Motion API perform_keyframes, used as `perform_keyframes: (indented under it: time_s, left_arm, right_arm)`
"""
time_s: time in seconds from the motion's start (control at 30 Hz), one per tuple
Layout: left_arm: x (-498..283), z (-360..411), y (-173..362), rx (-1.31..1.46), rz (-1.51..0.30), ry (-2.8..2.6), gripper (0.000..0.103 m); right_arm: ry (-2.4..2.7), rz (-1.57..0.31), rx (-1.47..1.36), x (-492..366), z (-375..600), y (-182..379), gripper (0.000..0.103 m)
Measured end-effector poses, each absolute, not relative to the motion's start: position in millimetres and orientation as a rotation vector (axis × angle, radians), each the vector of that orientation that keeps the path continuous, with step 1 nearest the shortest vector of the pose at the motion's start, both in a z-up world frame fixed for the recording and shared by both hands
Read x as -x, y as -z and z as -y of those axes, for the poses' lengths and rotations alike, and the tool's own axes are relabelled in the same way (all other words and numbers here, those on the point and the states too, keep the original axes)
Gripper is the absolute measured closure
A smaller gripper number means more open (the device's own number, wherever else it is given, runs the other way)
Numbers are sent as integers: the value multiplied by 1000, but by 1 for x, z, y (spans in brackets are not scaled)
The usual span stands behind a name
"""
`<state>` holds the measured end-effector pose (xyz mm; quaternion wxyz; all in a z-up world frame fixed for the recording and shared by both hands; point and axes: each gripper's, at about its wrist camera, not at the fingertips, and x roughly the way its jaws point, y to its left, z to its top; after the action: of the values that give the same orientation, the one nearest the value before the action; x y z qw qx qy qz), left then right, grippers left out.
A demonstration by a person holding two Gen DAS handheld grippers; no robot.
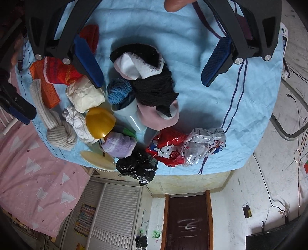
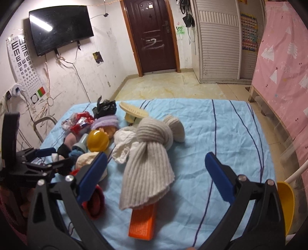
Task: Collect trash
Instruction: 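Grasp the black-and-white sock with the left tool while the right tool grasps the beige knit hat, then carry the sock and hat to the yellow bin and open both tools over it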
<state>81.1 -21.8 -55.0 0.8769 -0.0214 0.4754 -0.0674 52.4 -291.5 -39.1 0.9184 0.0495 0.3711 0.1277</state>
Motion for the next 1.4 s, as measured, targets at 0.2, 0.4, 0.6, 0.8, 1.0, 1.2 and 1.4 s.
perform_keyframes:
  time_s: [0.2,0.4,0.6,0.8,1.0,1.2,1.4]
  left_arm:
    - [-86,22,63,56,-1032,179,35]
    - [-82,24,63,44,-1020,208,58]
    - [-68,16,59,54,-1017,215,61]
    - [-63,6,58,96,-1033,187,61]
    - [-59,1,53,79,-1018,130,62]
    - [-50,0,30,53,-966,89,62]
    - [-45,30,-4,-1,-898,113,62]
  right_arm:
    - [-265,-799,-112,-73,287,43,6]
    - [-268,-855,-124,-91,282,51,32]
    - [-290,-883,-134,-95,282,62,60]
    - [-305,-866,-195,-94,292,65,62]
    - [-312,-809,-216,-84,301,53,63]
    - [-315,-754,-246,-71,318,39,63]
    - [-280,-683,-284,-50,351,25,63]
